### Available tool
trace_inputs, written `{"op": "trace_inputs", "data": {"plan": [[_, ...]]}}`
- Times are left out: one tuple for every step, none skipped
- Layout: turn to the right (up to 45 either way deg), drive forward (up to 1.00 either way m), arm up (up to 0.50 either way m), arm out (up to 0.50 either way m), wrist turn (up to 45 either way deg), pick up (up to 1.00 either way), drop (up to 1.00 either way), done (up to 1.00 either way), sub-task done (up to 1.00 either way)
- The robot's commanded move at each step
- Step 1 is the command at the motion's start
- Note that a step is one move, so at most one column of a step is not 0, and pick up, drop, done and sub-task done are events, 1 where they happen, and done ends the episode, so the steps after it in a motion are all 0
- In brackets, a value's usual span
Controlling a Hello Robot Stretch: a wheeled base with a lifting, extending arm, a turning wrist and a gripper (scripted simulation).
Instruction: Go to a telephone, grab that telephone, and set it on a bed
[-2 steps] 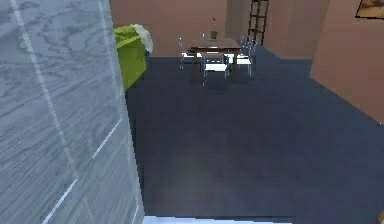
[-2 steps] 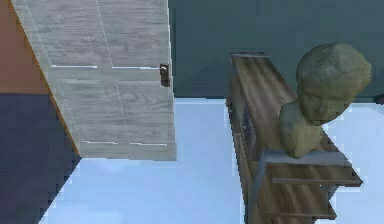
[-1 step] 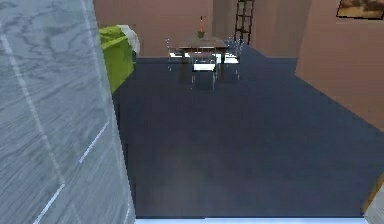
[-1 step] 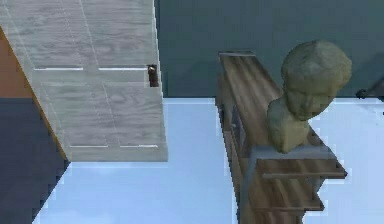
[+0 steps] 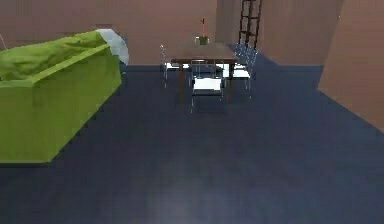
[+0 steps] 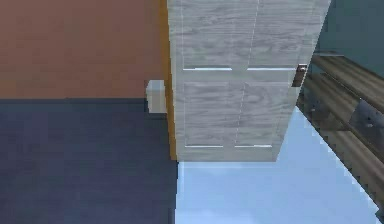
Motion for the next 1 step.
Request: {"op": "trace_inputs", "data": {"plan": [[0.0, 0.35, 0.00, 0.00, 0.0, 0.00, 0.00, 0.00, 0.00]]}}
